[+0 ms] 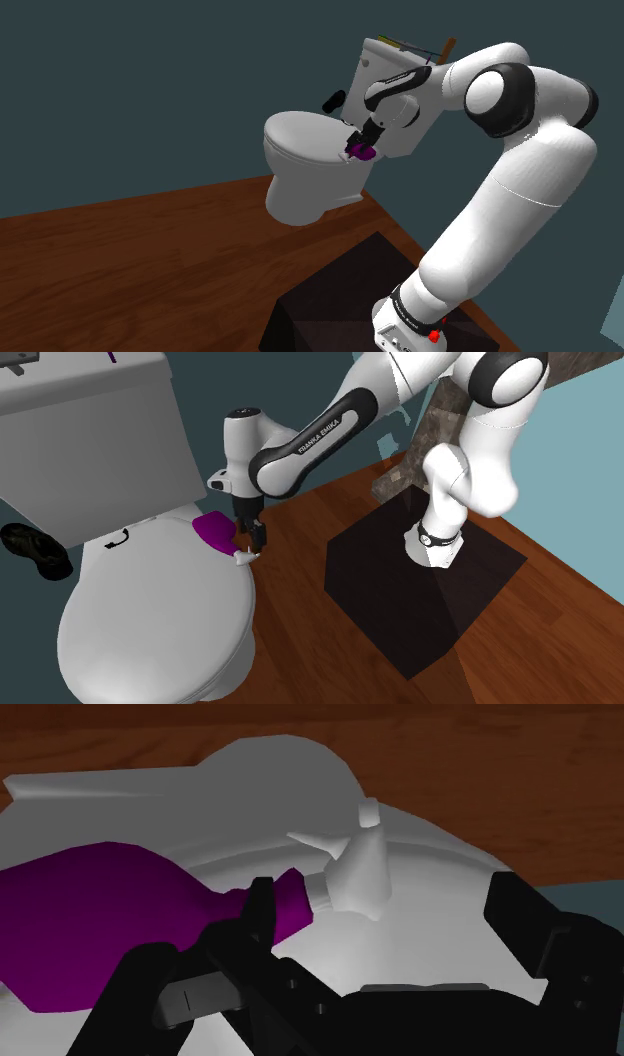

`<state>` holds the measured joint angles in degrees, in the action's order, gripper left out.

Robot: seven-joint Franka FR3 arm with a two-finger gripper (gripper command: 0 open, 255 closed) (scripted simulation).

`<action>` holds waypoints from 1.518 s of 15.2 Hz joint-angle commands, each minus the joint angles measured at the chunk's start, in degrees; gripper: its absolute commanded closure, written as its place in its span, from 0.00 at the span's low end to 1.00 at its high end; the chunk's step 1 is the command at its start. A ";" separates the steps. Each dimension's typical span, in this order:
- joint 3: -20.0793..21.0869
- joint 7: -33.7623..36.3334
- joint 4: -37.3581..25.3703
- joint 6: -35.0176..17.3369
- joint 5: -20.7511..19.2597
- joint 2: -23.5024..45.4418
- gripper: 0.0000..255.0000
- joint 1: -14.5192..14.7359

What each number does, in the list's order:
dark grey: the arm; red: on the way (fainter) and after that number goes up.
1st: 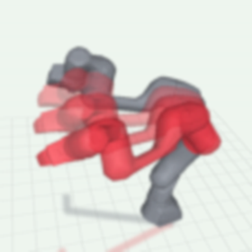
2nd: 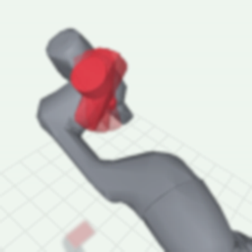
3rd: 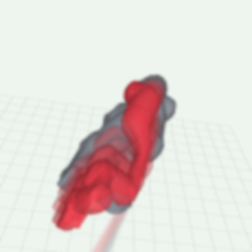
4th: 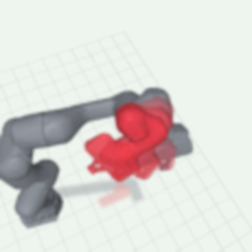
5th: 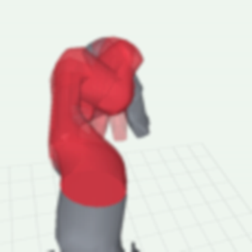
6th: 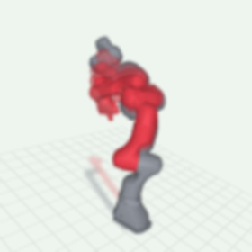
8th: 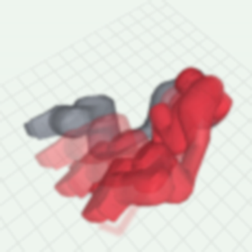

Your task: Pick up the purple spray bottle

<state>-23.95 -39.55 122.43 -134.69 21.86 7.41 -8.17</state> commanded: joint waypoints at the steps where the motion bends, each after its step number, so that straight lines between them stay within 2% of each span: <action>1: 0.19 -1.83 -1.89 -0.36 2.42 2.47 0.00 -0.67; 8: 1.38 -5.46 -0.57 -4.63 6.49 6.32 0.00 -1.42; 10: 1.40 -5.45 -0.57 -4.64 6.49 6.32 0.00 -1.43; 11: 1.41 -5.52 -0.50 -4.70 6.54 6.34 1.00 -1.45; 20: 1.40 -5.45 -0.57 -4.63 6.49 6.32 1.00 -1.43; 23: 0.85 -3.97 -1.00 -2.98 4.81 4.74 1.00 -1.08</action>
<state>-22.89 -44.00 121.57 -138.27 27.27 12.73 -9.34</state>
